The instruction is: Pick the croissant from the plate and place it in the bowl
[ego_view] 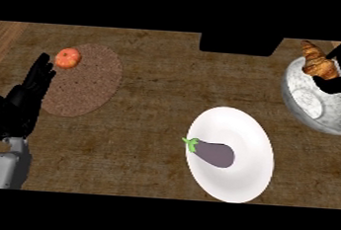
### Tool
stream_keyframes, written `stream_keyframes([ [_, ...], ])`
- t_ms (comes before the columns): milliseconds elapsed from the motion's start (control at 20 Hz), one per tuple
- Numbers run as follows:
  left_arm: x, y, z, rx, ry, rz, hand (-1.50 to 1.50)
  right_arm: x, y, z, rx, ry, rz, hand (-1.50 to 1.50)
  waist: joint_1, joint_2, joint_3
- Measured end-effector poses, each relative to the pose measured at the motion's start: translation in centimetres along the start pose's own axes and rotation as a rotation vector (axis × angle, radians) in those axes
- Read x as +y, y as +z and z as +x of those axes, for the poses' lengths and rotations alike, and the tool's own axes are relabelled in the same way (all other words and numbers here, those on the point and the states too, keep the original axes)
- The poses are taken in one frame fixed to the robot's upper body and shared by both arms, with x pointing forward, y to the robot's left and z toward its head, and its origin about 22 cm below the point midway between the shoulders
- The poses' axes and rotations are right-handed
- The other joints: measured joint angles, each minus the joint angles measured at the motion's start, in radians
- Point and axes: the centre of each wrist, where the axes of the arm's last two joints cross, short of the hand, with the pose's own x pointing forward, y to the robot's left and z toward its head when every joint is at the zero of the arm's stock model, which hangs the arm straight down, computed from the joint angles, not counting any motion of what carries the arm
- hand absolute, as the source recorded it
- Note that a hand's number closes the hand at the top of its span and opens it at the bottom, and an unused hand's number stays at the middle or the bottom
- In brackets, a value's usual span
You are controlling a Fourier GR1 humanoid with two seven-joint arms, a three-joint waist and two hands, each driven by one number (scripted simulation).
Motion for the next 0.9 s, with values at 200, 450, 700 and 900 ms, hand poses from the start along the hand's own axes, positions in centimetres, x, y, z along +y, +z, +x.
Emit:
stream_keyframes([
  [200, -0.1, 0.5, -0.2, -0.006, 0.005, -0.014, 0.0, 0.4, -0.2, -2.8, 0.127, 0.012, 0.097, -1.5, 0.013, 0.003, 0.001],
  [450, -0.2, 0.4, 0.3, -0.007, 0.0, -0.012, 0.0, 0.1, -0.3, -5.2, 0.11, -0.044, 0.196, -1.5, 0.013, 0.003, 0.002],
  [700, -0.1, 0.3, 0.5, -0.006, 0.002, -0.003, 0.0, -0.7, -0.2, -6.4, 0.071, -0.326, 0.139, -1.5, 0.008, 0.003, 0.004],
  [900, 0.2, 0.5, 0.0, 0.002, 0.005, 0.004, 0.0, -2.1, 0.1, -7.8, 0.056, -0.612, 0.011, -1.5, -0.001, 0.002, 0.005],
])
